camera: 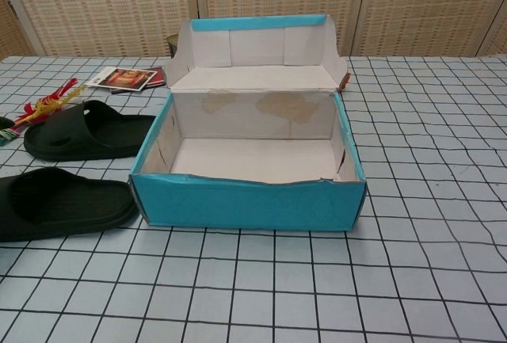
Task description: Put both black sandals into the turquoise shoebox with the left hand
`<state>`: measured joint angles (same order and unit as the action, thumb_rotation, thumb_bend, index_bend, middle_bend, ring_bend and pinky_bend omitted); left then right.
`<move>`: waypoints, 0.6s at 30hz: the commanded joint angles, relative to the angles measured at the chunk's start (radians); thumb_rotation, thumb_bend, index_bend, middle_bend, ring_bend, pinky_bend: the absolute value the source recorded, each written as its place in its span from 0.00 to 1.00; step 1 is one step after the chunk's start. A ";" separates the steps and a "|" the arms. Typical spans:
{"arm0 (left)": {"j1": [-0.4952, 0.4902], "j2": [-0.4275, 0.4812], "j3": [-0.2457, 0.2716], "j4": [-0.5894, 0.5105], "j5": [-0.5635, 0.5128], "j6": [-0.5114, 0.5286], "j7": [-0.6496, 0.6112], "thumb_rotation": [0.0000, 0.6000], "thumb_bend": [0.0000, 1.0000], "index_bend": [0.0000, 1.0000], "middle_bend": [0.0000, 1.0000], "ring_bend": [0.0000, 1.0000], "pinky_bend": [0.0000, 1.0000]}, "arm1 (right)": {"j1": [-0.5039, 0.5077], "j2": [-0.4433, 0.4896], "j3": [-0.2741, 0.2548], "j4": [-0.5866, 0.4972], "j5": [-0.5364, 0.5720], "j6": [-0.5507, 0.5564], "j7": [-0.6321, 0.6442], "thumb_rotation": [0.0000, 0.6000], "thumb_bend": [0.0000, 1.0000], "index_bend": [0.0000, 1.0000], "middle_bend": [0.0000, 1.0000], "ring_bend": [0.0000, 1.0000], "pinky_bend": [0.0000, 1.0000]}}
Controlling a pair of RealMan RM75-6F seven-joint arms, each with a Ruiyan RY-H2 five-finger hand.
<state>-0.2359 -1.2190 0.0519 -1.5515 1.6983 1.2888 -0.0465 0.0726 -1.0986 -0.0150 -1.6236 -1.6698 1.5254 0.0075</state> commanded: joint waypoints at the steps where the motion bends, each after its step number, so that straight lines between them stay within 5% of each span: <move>1: -0.026 -0.023 -0.007 0.004 -0.045 -0.052 0.044 1.00 0.34 0.00 0.00 0.00 0.00 | 0.001 0.008 -0.005 -0.002 -0.007 -0.001 0.016 1.00 0.13 0.00 0.00 0.00 0.00; 18: -0.070 -0.078 -0.031 0.022 -0.244 -0.203 0.239 1.00 0.34 0.00 0.00 0.00 0.00 | -0.002 0.030 -0.016 -0.016 -0.020 -0.003 0.033 1.00 0.13 0.00 0.00 0.00 0.00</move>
<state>-0.3010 -1.2918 0.0218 -1.5343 1.4615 1.0939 0.1870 0.0705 -1.0687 -0.0310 -1.6394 -1.6897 1.5228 0.0410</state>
